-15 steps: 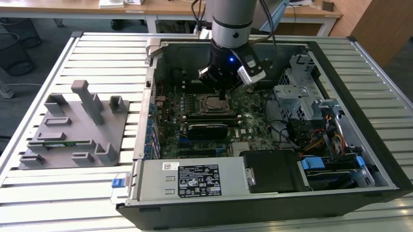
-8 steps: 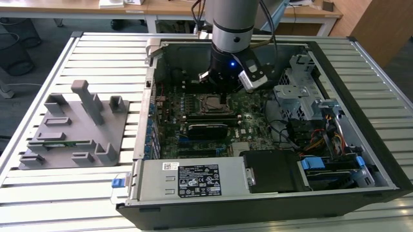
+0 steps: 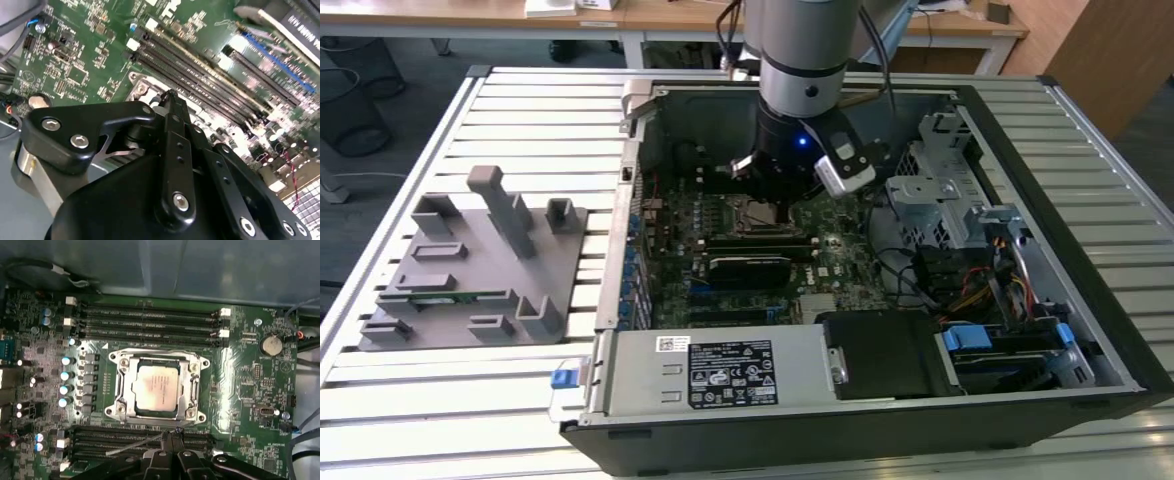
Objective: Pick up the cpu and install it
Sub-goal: 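Install the second cpu locking lever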
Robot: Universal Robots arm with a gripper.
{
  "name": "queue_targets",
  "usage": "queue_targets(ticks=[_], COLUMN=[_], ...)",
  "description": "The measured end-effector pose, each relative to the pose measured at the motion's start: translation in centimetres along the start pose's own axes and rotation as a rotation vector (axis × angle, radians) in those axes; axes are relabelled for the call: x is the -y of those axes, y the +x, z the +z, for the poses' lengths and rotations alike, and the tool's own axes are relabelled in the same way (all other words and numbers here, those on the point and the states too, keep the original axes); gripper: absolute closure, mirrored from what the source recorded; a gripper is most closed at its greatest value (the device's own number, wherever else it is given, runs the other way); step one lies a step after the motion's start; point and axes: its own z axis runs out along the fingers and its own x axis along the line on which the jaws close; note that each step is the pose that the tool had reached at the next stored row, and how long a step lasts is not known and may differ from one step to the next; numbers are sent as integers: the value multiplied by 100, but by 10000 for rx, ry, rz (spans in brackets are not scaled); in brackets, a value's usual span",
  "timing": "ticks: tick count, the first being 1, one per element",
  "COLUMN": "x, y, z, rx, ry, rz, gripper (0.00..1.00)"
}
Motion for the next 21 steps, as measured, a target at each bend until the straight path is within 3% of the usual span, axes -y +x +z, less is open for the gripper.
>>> queue_targets(ticks=[5,6,8,10,19,21], x=[24,38,65,86,102,102], y=[94,95,97,102,263,269], z=[1,0,0,2,38,61], rx=[0,1,9,12,12,12], ry=[-8,-57,-268,-359,-360,-360], rz=[0,-1,2,4,5,4], gripper=[89,89,89,89,89,89])
